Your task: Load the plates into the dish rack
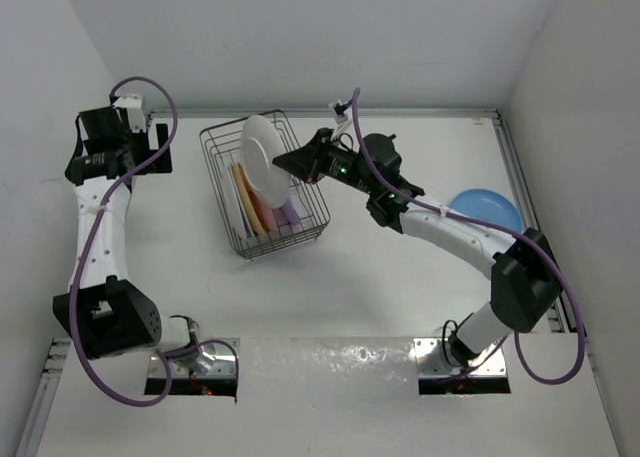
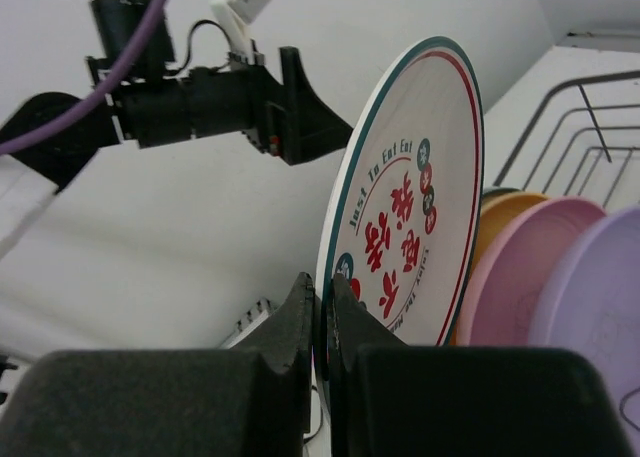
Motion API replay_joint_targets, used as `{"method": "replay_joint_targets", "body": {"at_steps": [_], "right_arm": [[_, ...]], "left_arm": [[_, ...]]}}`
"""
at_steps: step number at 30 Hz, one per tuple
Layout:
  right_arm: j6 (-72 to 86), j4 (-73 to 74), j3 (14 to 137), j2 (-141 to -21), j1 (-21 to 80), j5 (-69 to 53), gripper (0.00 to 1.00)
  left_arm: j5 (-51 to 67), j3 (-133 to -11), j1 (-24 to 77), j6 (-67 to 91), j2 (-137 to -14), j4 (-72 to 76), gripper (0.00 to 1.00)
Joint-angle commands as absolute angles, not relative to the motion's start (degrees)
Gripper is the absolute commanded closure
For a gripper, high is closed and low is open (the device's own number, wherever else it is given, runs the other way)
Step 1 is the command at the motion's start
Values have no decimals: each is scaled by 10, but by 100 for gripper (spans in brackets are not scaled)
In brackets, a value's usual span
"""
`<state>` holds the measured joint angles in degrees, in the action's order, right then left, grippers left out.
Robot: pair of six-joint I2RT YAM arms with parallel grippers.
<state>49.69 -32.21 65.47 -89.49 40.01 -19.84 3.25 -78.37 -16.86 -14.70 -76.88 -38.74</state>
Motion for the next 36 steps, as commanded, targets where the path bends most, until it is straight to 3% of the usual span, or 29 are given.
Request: {"method": "replay_joint_targets", "body": {"at_steps": [1,25,36], "right_arm": [[480,-373,663,-882,407,-154,100],[444,-334,718,-878,414,-161,100],[392,-304,704,-893,445,-91,100]], "left_arm": [[37,-779,-170,-149,-744,-366,1],[38,-773,-170,-151,-746,-360,1],[37,-767,-170,-151,-742,-364,1]]}}
